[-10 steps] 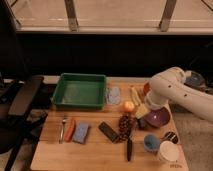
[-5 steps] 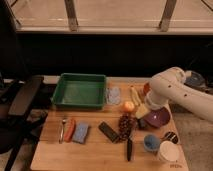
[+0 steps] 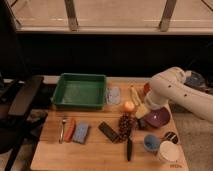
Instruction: Wipe table surface with sponge
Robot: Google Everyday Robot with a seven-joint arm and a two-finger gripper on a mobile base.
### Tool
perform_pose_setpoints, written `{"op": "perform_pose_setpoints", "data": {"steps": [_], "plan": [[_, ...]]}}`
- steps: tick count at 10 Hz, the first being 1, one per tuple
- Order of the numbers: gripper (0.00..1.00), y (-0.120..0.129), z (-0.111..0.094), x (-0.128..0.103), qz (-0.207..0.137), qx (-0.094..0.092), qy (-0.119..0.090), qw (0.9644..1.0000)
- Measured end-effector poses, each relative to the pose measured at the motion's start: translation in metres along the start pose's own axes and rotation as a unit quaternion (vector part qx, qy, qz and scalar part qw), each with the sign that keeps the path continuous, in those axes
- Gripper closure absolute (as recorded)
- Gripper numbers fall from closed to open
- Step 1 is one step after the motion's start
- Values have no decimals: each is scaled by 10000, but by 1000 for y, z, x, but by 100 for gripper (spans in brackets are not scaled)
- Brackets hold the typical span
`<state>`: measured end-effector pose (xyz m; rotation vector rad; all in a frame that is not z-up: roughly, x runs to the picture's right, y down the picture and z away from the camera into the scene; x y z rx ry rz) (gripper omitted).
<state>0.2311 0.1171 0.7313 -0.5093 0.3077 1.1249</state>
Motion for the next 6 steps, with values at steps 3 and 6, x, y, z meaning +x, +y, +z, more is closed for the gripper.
{"op": "perform_pose_setpoints", "data": {"steps": [3, 6], "plan": [[20, 15, -6, -13, -168, -221, -18, 9996], [20, 79, -9, -39, -697, -535, -8, 9961]]}}
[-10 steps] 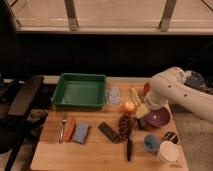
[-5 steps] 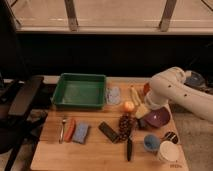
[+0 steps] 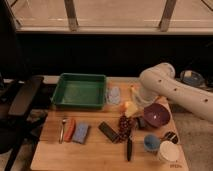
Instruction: Wipe table surface with sponge
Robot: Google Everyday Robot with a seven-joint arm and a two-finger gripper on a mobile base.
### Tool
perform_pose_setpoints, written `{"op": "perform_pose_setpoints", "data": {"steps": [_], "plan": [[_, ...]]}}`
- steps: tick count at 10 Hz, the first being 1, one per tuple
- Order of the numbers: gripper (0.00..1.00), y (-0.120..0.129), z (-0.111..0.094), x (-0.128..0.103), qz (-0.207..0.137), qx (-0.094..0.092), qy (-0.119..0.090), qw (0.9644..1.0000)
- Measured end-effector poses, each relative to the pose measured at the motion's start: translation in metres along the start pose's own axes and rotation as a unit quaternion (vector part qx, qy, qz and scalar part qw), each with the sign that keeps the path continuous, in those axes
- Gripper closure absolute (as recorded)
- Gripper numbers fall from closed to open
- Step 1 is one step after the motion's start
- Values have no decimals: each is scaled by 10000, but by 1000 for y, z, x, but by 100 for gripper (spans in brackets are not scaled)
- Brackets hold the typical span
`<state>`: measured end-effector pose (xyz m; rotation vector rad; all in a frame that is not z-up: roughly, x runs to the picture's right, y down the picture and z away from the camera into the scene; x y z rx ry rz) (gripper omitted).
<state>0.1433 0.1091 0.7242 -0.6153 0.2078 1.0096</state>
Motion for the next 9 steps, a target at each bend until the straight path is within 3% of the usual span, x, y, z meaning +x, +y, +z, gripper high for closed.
{"op": "perform_pose_setpoints", "data": {"steps": [2, 9], "plan": [[20, 36, 4, -18, -219, -126, -22, 9997], [20, 41, 4, -21, -197, -121, -35, 9997]]}}
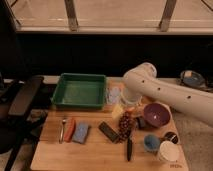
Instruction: Wipe table surface with sponge
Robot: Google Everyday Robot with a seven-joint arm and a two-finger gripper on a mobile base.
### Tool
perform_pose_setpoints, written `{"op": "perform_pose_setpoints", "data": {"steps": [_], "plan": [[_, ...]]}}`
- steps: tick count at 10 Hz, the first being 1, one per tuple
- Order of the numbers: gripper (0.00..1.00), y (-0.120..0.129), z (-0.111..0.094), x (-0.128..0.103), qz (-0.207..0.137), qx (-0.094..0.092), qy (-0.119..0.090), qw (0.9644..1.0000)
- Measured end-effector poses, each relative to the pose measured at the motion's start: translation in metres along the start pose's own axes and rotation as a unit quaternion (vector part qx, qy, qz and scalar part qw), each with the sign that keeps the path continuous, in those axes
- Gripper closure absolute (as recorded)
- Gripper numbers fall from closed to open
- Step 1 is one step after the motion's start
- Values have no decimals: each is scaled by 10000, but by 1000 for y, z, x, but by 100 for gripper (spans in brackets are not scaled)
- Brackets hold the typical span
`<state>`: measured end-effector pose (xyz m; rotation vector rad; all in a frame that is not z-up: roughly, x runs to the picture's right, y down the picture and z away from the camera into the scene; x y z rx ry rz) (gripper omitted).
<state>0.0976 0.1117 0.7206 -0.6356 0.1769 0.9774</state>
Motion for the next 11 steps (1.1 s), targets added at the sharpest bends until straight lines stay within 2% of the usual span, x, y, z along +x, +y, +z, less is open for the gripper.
{"op": "perform_pose_setpoints", "data": {"steps": [3, 7, 8, 11], "plan": [[20, 21, 3, -9, 287, -60, -201, 9994], [20, 101, 20, -47, 448, -72, -423, 9981], [20, 125, 27, -57, 467, -107, -447, 9979], [20, 161, 59, -61, 480, -339, -322, 9978]]}}
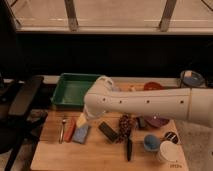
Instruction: Wipe table surface with sponge
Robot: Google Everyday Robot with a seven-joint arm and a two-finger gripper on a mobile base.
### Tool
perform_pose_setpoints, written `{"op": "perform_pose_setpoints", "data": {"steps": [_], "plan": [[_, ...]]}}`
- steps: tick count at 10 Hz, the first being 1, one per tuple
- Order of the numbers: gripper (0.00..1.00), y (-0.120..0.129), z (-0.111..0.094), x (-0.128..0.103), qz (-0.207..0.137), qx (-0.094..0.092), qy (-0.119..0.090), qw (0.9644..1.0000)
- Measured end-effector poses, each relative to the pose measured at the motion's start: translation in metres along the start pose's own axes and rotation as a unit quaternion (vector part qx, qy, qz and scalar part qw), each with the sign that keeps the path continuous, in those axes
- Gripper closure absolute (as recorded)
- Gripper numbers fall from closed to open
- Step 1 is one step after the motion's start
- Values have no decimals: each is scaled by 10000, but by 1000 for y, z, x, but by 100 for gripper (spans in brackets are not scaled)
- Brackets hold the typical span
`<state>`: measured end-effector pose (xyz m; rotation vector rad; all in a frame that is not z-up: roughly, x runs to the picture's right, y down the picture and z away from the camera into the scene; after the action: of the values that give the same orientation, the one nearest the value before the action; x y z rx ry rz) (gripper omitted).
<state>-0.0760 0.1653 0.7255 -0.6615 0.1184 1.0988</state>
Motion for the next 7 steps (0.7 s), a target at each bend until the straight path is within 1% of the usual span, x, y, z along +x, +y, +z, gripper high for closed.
{"op": "perform_pose_setpoints", "data": {"steps": [5, 6, 7], "plan": [[20, -1, 0, 0, 20, -8, 0, 10000], [20, 0, 1, 0, 6, -28, 7, 10000], [20, 3, 6, 0, -45, -113, 43, 9999]]}}
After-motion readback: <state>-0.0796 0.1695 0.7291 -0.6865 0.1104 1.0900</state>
